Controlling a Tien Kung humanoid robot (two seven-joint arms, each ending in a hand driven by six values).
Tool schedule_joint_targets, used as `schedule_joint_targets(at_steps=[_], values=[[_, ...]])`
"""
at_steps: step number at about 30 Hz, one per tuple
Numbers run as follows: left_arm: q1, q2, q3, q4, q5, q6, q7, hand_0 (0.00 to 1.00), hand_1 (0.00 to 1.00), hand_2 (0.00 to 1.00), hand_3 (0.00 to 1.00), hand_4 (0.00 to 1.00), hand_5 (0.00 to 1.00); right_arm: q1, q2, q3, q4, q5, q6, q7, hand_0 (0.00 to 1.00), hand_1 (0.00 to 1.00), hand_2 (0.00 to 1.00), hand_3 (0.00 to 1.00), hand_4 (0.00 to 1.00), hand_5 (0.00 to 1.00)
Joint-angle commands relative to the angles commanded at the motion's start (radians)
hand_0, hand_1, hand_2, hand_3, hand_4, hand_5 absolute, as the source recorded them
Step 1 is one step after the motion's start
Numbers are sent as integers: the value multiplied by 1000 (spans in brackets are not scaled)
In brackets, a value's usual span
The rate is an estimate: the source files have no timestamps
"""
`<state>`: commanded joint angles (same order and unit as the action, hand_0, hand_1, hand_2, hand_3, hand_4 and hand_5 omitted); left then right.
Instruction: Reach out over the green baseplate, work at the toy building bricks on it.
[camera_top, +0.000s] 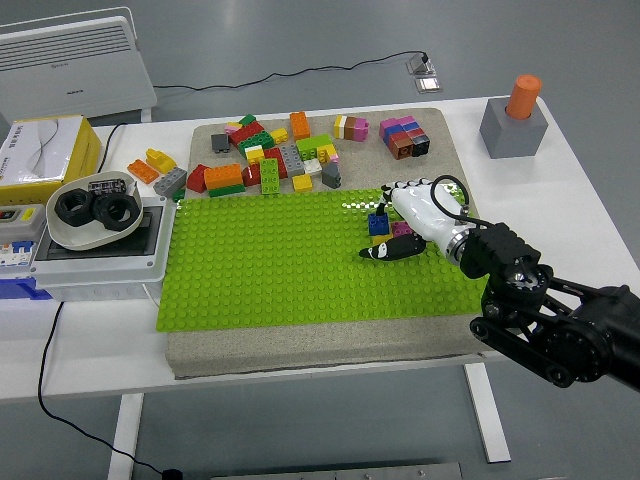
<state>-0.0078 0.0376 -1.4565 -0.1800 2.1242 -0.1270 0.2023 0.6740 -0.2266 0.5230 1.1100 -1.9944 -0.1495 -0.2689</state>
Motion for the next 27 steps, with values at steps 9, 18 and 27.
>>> schedule_joint_targets(at_steps=[9, 18, 27], values=[[0, -1, -2, 0, 1, 0, 0, 748, 623, 568, 575, 386, 176, -5, -2, -1, 21, -6, -7, 1, 925, 884, 909, 627, 989, 638], [1, -1, 0, 0, -1, 0, 0, 748, 623, 568, 575, 388, 178, -8, -7, -4, 28, -9, -7, 1, 925, 883, 908, 626, 983, 636], [1, -2, 0, 0, -1, 0, 1, 748, 624, 567, 575, 389, 177, -12, -8, -11, 30, -7, -8, 2, 924, 877, 903, 628, 968, 625]])
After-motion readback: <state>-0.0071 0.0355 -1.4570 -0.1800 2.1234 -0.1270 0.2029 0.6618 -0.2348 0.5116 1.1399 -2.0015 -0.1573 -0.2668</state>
